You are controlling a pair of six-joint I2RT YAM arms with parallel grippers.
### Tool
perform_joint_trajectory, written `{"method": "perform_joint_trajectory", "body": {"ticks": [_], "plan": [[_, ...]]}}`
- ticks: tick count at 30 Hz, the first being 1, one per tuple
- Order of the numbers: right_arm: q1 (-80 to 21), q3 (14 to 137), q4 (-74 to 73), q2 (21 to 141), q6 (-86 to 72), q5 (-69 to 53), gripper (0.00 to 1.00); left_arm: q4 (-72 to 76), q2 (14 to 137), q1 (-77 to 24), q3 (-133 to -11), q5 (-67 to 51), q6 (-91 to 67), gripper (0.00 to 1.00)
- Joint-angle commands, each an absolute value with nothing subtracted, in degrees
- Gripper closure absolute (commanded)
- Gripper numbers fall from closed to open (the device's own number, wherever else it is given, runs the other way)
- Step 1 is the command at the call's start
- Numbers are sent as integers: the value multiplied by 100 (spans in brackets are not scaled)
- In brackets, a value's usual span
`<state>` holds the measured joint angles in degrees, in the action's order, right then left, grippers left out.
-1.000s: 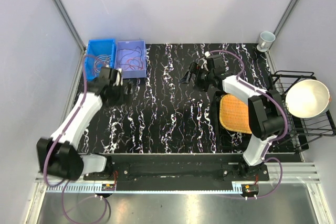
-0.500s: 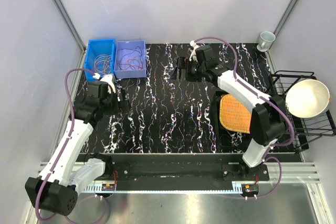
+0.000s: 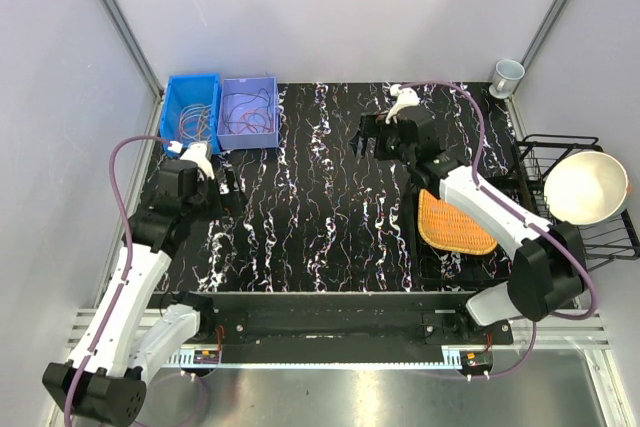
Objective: Untangle the cables
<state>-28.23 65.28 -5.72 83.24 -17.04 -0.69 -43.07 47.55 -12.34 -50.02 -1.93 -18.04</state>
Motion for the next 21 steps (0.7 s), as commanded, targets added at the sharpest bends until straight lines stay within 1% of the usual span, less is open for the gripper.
{"method": "perform_joint_trajectory", "body": {"ticks": [1, 5, 6, 8, 9, 12, 16, 18, 20, 21], "plan": [[-2821, 6276, 176, 7893, -1590, 1491, 0, -4043, 4588, -1274, -4957, -141, -1863, 1], [-2821, 5995, 62, 7665, -1652, 2555, 0, -4034, 4588, -1292, -4966, -158, -1863, 1], [-2813, 5846, 44, 7638, -1696, 3097, 0, -4034, 4597, -1292, -4966, -167, -1855, 1], [-2813, 5705, 35, 7594, -1740, 3715, 0, -4034, 4605, -1283, -4957, -176, -1863, 1], [-2821, 5695, -191, 7602, -1740, 4170, 0, -4034, 4614, -1283, -4966, -176, -1855, 1], [-2821, 5643, -369, 7594, -1626, 4385, 0, -4025, 4597, -1292, -4966, -202, -1854, 1], [-2813, 5458, -238, 7401, -1398, 4289, 0, -4025, 4562, -1301, -4957, -220, -1846, 1], [-2813, 5318, -53, 7365, -1135, 4395, 0, -4008, 4527, -1301, -4957, -237, -1854, 1], [-2795, 5056, 454, 7383, -863, 4142, 0, -3999, 4518, -1301, -4957, -255, -1837, 1], [-2778, 4941, 622, 7409, -487, 4035, 0, -3999, 4526, -1309, -4948, -255, -1846, 1]]}}
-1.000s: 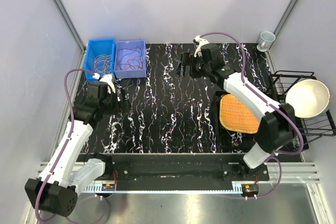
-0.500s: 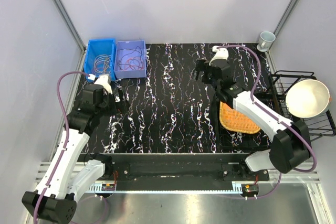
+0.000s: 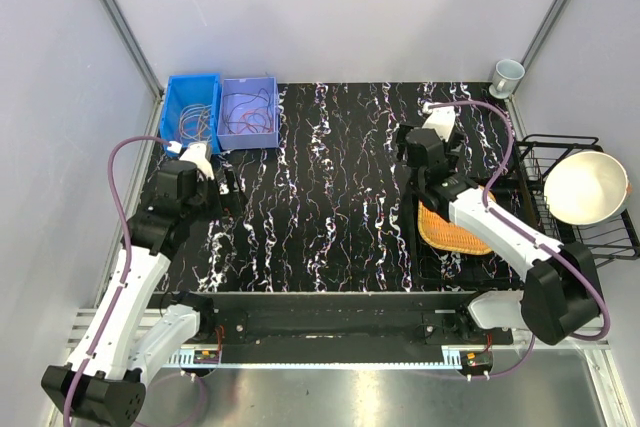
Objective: Untangle the cables
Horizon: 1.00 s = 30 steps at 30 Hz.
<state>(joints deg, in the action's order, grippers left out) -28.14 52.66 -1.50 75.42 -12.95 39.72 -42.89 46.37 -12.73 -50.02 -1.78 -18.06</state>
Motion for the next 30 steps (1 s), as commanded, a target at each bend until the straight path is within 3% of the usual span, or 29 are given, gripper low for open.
{"method": "perform_joint_trajectory", "body": {"ticks": [1, 8, 13, 17, 30], "plan": [[-2769, 4835, 763, 7427, -362, 4008, 0, -4008, 4518, -1301, -4966, -290, -1837, 1], [-2286, 3841, 2879, 7865, 738, 4218, 0, -4087, 4281, -1309, -5027, -53, -1881, 1], [-1688, 3683, 3155, 8121, 589, 3903, 0, -4087, 4210, -1301, -5018, -9, -1855, 1], [-1179, 3428, 3401, 8182, 333, 2817, 0, -4087, 4201, -1301, -5010, -17, -1837, 1], [-35, 2497, 5211, 8684, -114, 967, 1, -4087, 4069, -1309, -5001, 281, -1846, 1]]}}
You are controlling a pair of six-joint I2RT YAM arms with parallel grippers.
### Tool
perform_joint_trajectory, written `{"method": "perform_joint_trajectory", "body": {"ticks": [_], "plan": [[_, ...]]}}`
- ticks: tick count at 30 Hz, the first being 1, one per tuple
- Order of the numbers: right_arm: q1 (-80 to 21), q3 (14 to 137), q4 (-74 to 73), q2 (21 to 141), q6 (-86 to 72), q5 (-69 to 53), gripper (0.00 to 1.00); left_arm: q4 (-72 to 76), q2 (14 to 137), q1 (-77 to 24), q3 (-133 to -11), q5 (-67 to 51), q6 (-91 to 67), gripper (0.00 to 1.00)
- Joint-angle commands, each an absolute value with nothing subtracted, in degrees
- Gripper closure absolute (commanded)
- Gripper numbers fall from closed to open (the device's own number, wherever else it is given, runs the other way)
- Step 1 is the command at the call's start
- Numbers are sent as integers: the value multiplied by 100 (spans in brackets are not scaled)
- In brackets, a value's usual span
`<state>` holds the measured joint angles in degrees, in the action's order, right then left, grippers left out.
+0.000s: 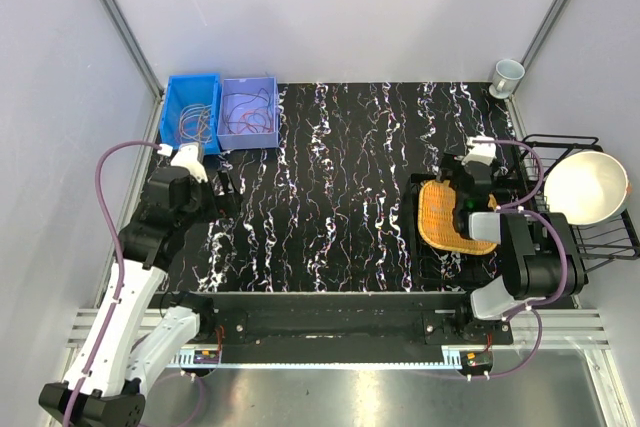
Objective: Untangle the cables
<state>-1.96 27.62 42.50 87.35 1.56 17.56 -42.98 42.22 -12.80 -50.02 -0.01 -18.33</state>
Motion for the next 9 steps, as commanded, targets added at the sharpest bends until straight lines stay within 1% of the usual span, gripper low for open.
{"method": "perform_joint_trajectory", "body": {"ticks": [1, 2, 4, 6, 9], "plan": [[-35, 2374, 5351, 8666, -132, 871, 1, -4104, 4061, -1301, -5010, 325, -1837, 1], [139, 2286, 5587, 8788, -175, 827, 1, -4113, 4000, -1301, -5027, 386, -1837, 1], [149, 2058, 6237, 8973, -167, 878, 0, -4052, 3868, -1301, -4957, 649, -1837, 1], [149, 2109, 5951, 8833, -290, 1097, 0, -4008, 3718, -1301, -4878, 703, -1872, 1], [158, 2092, 6135, 8904, -290, 1195, 0, -4078, 3876, -1301, -4992, 738, -1925, 1]]}}
